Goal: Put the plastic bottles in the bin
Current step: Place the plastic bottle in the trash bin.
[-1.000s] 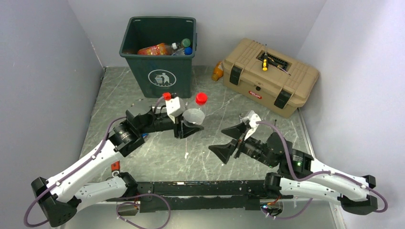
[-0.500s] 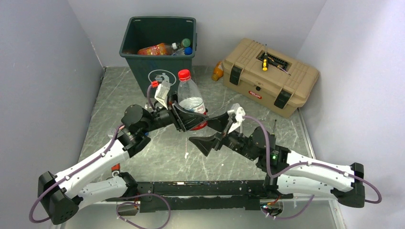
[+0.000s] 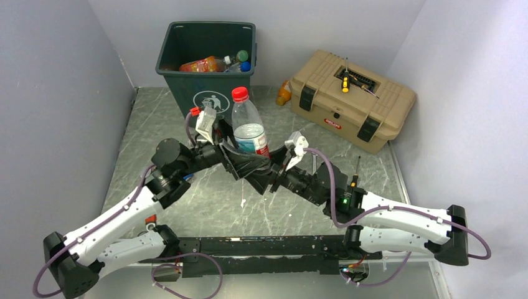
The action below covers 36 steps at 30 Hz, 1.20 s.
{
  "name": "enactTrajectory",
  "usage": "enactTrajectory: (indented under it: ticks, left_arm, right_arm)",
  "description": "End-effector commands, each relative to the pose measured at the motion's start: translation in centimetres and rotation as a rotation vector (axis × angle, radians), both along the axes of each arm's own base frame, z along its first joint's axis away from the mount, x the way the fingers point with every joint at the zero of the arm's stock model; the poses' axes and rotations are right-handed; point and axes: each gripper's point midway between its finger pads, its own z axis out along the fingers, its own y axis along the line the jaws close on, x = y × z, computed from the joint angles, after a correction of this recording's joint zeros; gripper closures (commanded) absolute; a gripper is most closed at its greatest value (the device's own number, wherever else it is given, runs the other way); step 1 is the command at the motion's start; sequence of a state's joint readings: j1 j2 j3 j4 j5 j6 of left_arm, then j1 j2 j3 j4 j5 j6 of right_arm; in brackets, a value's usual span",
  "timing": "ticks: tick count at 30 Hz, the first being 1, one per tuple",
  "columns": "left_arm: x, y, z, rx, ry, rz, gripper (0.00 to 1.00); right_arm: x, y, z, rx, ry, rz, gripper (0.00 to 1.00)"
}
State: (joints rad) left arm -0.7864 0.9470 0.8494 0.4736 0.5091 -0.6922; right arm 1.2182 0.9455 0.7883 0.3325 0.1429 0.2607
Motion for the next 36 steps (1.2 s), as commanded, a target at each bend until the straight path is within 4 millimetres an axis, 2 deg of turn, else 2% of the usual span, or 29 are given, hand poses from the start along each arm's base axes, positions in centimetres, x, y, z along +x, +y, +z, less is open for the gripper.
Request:
enactTrajectory:
  ticks: [1, 6, 8, 12, 14, 18, 22, 25, 27, 29, 31, 36]
  left_arm:
    - [0.5, 3.0, 3.9, -0.012, -0.11, 0.172, 0.0]
    - [2.1, 5.8, 8.1, 0.034, -0.197, 0.375, 0.0]
    - [2.4, 5.7, 9.7, 0.061, -0.218, 0.386, 0.0]
    - [2.5, 4.3, 11.0, 0.115, -0.212, 0.324, 0.03]
    - [2.9, 3.3, 11.0, 0.148, -0.19, 0.299, 0.06]
    - [3.2, 1.9, 9.7, 0.185, -0.159, 0.244, 0.15]
    - [3.5, 1.8, 9.0, 0.19, -0.14, 0.252, 0.21]
    - [3.6, 2.0, 8.8, 0.189, -0.138, 0.26, 0.33]
    - [3.7, 2.0, 8.7, 0.196, -0.128, 0.265, 0.27]
    - [4.5, 2.5, 8.1, 0.217, -0.096, 0.313, 0.14]
    - [5.0, 3.0, 7.6, 0.22, -0.077, 0.352, 0.06]
    - [5.3, 3.4, 7.1, 0.218, -0.056, 0.367, 0.04]
  right_arm:
    - [-0.4, -1.4, 2.8, 0.075, -0.058, -0.007, 0.66]
    - [-0.5, -2.1, 1.2, 0.032, -0.06, -0.016, 0.68]
    - [-0.4, -1.9, 0.5, 0.005, -0.061, -0.013, 0.69]
    - [-0.2, -1.6, -0.8, -0.026, -0.053, -0.016, 0.69]
    - [-0.3, -1.4, -0.9, -0.026, -0.057, -0.01, 0.7]
    - [-0.3, -1.1, -0.8, -0.023, -0.061, -0.001, 0.7]
    - [-0.3, -1.0, -0.7, -0.025, -0.064, 0.0, 0.71]
    - [-0.5, -1.0, -0.6, -0.021, -0.067, 0.006, 0.71]
    - [-0.5, -1.1, -0.5, -0.015, -0.07, 0.007, 0.72]
    - [-0.7, -1.3, -0.3, 0.002, -0.08, 0.014, 0.72]
    - [-1.0, -1.6, 0.0, 0.018, -0.091, 0.024, 0.72]
    - [-1.4, -1.9, 0.2, 0.029, -0.109, 0.036, 0.73]
